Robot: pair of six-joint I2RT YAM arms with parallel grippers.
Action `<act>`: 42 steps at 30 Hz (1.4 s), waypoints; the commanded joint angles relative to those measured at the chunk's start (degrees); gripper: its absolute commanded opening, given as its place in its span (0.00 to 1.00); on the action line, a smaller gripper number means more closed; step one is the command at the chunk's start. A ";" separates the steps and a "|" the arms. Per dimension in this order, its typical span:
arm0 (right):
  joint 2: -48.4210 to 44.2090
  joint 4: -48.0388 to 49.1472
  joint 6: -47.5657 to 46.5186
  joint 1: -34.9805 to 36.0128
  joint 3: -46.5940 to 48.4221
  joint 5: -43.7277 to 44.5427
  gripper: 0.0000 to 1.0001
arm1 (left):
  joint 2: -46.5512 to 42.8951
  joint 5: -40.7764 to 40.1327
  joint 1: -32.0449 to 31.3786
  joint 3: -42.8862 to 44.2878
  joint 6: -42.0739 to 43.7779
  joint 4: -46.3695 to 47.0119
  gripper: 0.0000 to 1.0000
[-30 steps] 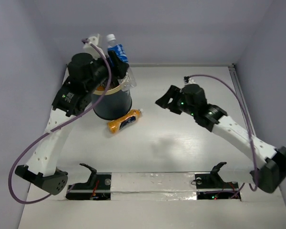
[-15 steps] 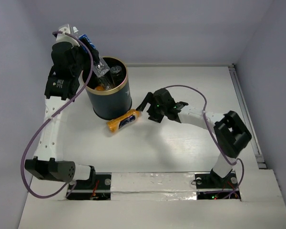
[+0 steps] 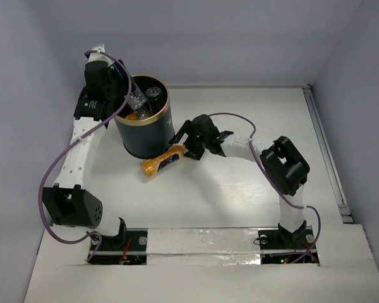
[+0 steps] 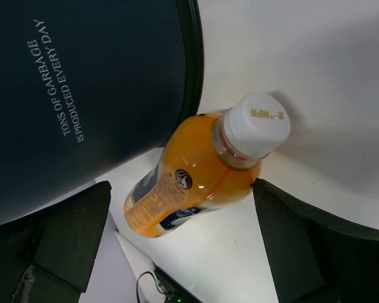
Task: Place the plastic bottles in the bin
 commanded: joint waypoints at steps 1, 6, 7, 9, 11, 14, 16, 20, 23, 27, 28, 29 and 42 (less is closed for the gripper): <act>2.97 2.83 2.05 0.50 3.83 -3.14 1.00 | -0.27 -1.88 0.22 -1.95 1.34 5.15 0.52; 6.32 0.55 2.22 1.02 8.23 -3.76 1.00 | 0.08 -0.04 0.22 -2.31 1.17 4.63 0.80; 6.76 0.02 2.23 1.02 8.67 -3.85 1.00 | -0.53 0.66 0.22 -2.31 0.82 4.54 0.82; 8.51 -2.00 1.61 1.02 10.07 -3.85 1.00 | -1.41 2.67 0.22 -2.40 0.64 4.46 0.85; 9.57 -4.80 0.65 1.55 12.45 -3.50 1.00 | -2.99 3.30 -1.09 -2.22 0.72 3.76 0.85; 11.15 -8.06 -1.20 2.07 15.26 -2.80 0.94 | -5.19 3.65 -2.76 -2.31 0.64 3.05 0.86; 11.59 -8.42 -1.55 2.08 15.53 -2.62 0.90 | -6.94 4.44 -3.63 -2.39 0.64 2.52 0.86; 10.11 -6.94 -1.55 2.08 11.68 -1.83 0.73 | -10.37 5.76 -6.01 -3.97 0.11 1.82 0.86; 7.12 -3.52 -1.38 2.08 7.81 -1.48 0.56 | -13.10 7.43 -6.54 -5.29 -0.59 1.29 0.86; -0.87 2.82 -1.73 2.08 -2.19 0.18 0.40 | -16.26 9.10 -6.54 -5.65 -1.29 0.59 0.86; -2.80 2.83 -2.34 2.08 -3.44 0.63 0.40 | -16.53 9.54 -6.54 -5.65 -1.38 0.50 0.86; -4.73 2.83 -3.04 2.08 -4.41 1.24 0.39 | -16.71 9.63 -6.54 -5.12 -1.56 0.41 0.86; -28.93 -13.51 -22.79 4.01 13.83 18.37 0.40 | -18.20 11.83 -6.54 6.57 -5.34 1.38 0.85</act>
